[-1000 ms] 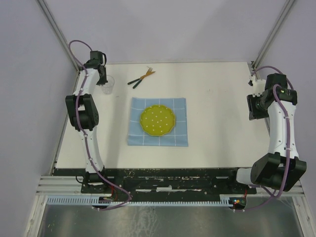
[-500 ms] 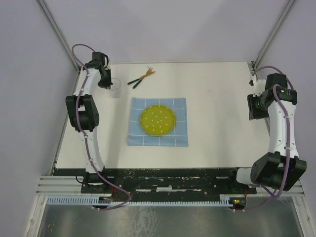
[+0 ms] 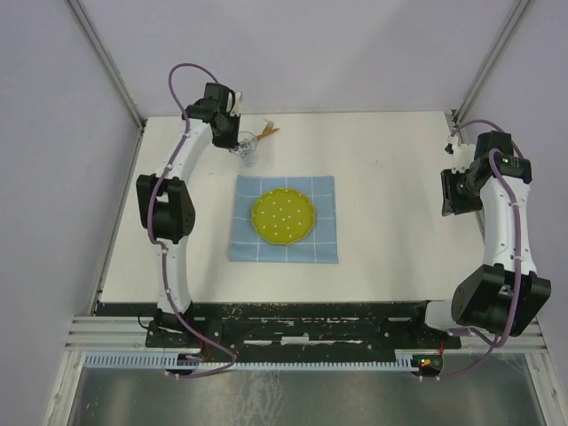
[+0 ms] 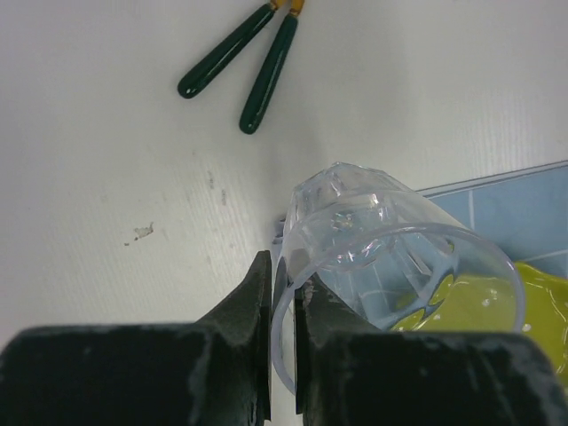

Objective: Set the dinner table for one person
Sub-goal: Pick up the cup at the center of the board.

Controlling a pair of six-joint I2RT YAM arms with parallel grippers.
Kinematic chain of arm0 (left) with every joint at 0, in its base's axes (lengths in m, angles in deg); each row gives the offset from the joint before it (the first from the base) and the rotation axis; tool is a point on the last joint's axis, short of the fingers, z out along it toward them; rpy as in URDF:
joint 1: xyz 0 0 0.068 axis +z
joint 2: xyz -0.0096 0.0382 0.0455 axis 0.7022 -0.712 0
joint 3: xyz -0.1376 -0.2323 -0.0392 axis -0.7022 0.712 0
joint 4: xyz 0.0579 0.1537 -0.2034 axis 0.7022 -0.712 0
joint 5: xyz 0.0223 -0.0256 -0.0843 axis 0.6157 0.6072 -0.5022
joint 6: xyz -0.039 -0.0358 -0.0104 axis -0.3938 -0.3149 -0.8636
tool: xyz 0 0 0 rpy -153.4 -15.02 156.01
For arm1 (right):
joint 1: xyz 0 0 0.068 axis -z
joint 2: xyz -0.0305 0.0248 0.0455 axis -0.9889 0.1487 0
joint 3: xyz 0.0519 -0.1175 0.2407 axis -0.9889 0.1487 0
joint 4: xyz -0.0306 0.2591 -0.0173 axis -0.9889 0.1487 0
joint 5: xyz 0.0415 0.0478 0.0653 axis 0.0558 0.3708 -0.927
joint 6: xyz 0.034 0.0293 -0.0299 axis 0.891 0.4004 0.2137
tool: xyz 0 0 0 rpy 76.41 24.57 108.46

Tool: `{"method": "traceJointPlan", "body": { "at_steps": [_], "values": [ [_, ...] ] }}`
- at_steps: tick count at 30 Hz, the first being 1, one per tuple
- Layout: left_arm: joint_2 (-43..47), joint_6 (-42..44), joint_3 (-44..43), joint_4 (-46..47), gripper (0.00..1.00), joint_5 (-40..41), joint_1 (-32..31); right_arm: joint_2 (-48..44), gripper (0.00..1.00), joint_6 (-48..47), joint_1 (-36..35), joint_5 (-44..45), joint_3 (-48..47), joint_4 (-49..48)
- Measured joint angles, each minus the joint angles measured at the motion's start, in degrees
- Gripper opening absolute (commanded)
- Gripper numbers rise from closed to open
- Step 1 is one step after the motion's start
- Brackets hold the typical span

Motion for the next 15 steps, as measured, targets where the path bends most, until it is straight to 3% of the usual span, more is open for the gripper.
{"method": "traceJointPlan", "body": {
  "at_steps": [15],
  "values": [
    [-0.6, 0.0, -4.3, -0.4, 0.03, -0.8, -16.7, 0.8, 0.41, 1.5, 0.0, -3.0, 0.0, 0.0]
  ]
}}
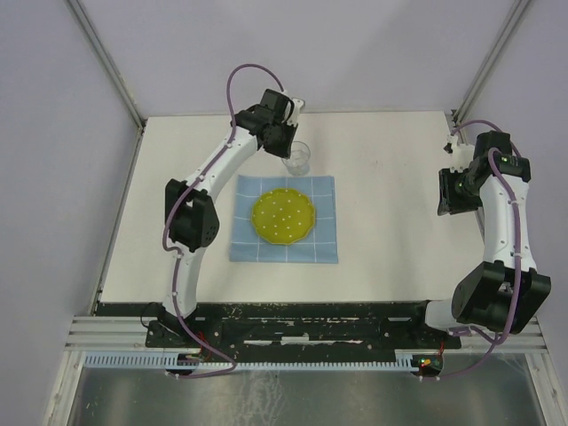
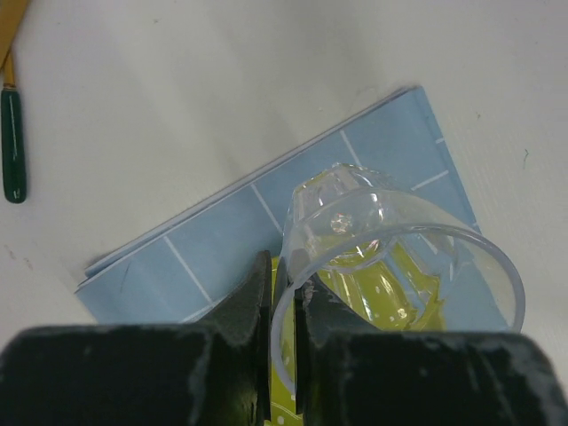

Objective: Set the dinner table for one person
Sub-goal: Pick up the cup at the center of the board, then place the cup on the napkin.

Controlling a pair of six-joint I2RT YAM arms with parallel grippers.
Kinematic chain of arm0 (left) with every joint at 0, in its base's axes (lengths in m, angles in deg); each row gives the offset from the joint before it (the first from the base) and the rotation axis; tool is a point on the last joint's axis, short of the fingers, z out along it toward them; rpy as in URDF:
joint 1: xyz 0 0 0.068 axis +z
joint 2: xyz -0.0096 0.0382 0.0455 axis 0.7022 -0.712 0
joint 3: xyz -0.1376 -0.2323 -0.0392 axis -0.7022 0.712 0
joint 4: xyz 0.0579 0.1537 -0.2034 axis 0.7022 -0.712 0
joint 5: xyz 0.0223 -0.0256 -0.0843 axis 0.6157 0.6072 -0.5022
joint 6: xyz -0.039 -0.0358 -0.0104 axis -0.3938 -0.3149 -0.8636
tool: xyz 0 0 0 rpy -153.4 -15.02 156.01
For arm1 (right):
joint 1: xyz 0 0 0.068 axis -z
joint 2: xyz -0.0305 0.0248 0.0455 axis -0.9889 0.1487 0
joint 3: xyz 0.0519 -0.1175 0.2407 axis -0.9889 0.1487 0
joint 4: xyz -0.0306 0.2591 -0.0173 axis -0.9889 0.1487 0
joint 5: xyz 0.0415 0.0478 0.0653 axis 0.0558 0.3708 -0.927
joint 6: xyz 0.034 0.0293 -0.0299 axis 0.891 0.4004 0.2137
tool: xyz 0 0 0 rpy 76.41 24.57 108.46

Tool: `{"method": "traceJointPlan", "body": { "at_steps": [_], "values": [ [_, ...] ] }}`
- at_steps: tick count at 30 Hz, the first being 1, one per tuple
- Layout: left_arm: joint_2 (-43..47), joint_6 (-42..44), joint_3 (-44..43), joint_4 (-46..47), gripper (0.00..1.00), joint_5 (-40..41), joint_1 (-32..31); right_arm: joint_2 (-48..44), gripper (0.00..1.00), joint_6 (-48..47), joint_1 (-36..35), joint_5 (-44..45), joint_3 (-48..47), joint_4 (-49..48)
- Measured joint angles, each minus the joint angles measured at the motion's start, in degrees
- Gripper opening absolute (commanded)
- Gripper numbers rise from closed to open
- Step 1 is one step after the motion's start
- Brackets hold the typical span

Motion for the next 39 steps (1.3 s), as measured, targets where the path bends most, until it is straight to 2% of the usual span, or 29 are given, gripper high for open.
{"method": "traceJointPlan", "body": {
  "at_steps": [11, 26, 39],
  "values": [
    [-4.0, 0.0, -2.2, -0.5, 0.03, -2.2, -2.9, 0.0, 0.41, 0.9, 0.0, 0.2, 0.0, 0.0],
    [-14.4, 0.0, -7.1, 0.2, 0.03, -3.8, -8.4, -2.1, 0.41, 1.0, 0.0, 1.9, 0.3, 0.2],
    [-15.0, 0.1, -8.9, 0.3, 0.03, -1.5, -8.3, -3.3, 0.41, 1.0, 0.0, 2.4, 1.3, 0.2]
  ]
}}
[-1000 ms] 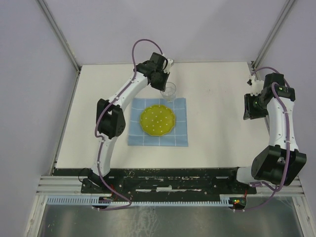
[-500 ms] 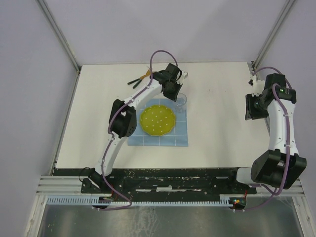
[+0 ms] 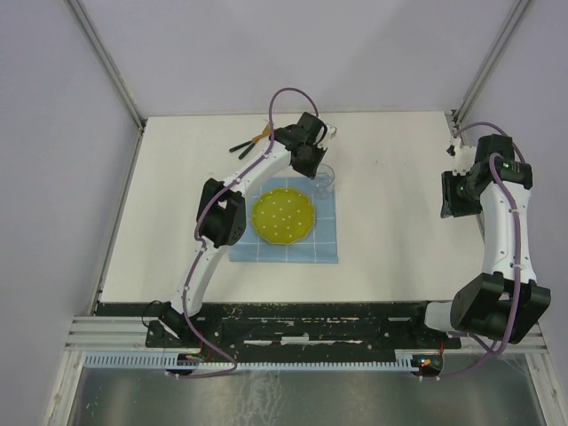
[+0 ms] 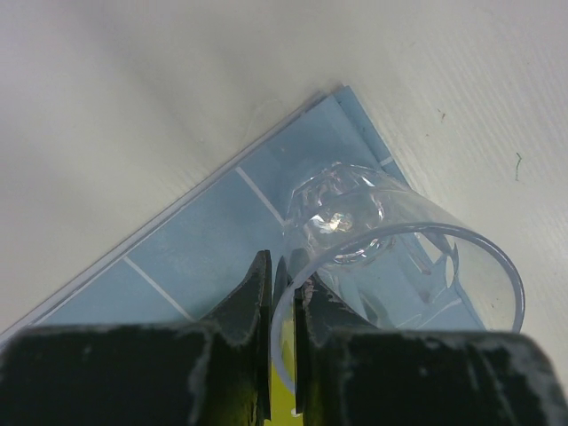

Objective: Set the dinner table for one person
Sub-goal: Place the cup on the napkin.

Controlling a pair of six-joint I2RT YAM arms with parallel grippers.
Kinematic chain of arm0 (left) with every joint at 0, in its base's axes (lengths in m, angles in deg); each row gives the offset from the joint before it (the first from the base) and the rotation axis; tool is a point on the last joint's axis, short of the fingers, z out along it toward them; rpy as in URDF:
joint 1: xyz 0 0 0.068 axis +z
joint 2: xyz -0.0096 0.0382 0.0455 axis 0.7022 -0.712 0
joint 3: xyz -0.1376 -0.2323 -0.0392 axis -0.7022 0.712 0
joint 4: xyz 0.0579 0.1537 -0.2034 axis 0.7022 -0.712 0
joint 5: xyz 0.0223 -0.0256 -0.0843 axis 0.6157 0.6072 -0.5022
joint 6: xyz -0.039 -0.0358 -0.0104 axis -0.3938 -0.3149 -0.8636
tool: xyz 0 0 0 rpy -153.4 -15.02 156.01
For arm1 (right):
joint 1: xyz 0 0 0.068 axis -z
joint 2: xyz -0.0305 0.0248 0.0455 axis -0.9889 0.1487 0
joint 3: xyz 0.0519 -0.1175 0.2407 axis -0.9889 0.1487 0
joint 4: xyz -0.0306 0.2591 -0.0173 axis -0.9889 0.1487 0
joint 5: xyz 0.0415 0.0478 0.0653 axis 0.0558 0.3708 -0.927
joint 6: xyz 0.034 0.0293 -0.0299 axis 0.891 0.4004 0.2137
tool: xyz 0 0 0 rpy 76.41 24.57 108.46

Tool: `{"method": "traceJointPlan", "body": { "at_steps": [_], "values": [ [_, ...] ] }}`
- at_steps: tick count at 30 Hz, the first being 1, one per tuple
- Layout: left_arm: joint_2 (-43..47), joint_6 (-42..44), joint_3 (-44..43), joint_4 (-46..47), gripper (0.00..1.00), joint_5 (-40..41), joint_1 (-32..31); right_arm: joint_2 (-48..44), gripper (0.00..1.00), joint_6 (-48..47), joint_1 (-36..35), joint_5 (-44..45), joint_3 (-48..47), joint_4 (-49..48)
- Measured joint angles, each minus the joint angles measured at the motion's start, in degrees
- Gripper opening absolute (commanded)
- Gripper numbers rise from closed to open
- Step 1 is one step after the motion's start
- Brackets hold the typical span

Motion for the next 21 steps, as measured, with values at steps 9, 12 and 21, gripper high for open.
{"method": "traceJointPlan", "body": {
  "at_steps": [9, 12, 21],
  "values": [
    [0.0, 1.0, 0.0, -0.9, 0.03, 2.6, 0.3, 0.0, 0.41, 0.0, 0.0, 0.4, 0.3, 0.0],
    [0.0, 1.5, 0.0, -1.0, 0.03, 3.2, 0.4, 0.0, 0.41, 0.0, 0.0, 0.4, 0.3, 0.0],
    [0.0, 1.5, 0.0, -1.1, 0.03, 4.0, 1.0, 0.0, 0.41, 0.0, 0.0, 0.4, 0.3, 0.0]
  ]
}}
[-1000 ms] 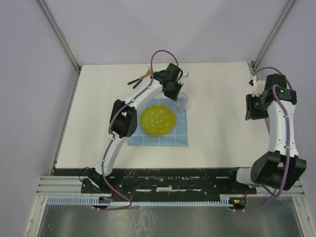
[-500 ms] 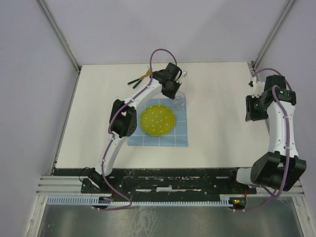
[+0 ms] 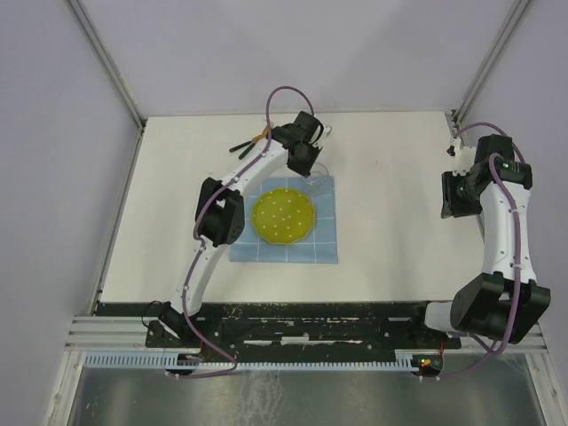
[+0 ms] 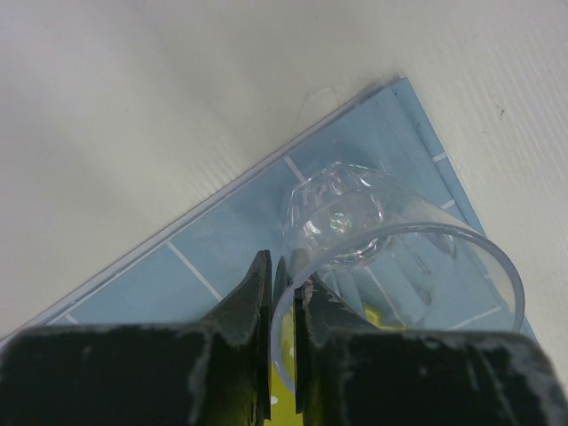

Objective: Set the dinner table for one person
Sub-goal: Place the cup on the napkin.

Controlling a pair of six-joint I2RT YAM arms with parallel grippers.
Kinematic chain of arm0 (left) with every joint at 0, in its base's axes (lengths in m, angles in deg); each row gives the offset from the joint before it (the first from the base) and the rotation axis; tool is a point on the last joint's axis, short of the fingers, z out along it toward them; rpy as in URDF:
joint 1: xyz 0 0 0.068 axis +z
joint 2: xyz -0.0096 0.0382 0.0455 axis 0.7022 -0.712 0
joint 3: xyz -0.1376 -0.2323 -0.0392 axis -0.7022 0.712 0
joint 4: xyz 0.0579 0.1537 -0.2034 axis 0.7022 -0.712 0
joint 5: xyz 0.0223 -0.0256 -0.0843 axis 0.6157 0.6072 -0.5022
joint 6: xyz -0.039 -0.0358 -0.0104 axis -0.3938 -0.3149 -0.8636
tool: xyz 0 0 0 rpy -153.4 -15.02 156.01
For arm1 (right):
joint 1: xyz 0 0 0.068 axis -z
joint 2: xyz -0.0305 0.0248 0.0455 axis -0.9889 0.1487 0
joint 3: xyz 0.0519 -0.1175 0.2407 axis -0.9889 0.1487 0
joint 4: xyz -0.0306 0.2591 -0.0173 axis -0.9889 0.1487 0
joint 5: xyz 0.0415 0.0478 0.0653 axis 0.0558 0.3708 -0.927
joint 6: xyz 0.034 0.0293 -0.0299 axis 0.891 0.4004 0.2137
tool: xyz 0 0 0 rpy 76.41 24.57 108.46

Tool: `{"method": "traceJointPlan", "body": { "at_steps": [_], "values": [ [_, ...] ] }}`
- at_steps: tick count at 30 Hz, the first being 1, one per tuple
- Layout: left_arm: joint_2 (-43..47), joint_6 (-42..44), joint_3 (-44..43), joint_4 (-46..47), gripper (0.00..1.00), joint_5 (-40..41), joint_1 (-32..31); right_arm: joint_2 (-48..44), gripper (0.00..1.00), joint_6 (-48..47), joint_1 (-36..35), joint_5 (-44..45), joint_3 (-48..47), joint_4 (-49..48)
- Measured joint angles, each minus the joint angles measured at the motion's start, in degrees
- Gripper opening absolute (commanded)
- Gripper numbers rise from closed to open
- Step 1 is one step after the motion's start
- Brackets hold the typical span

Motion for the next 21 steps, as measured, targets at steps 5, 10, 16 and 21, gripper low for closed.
{"method": "traceJointPlan", "body": {
  "at_steps": [5, 10, 16, 21],
  "values": [
    [0.0, 0.0, 0.0, 0.0, 0.03, -0.2, 0.2, 0.0, 0.41, 0.0, 0.0, 0.0, 0.0, 0.0],
    [-0.3, 0.0, 0.0, 0.3, 0.03, -0.6, 0.2, 0.0, 0.41, 0.0, 0.0, 0.0, 0.0, 0.0],
    [-0.4, 0.0, 0.0, 0.4, 0.03, -1.4, 0.3, 0.0, 0.41, 0.0, 0.0, 0.0, 0.0, 0.0],
    [-0.4, 0.0, 0.0, 0.4, 0.03, -1.8, 0.5, 0.2, 0.41, 0.0, 0.0, 0.0, 0.0, 0.0]
  ]
}}
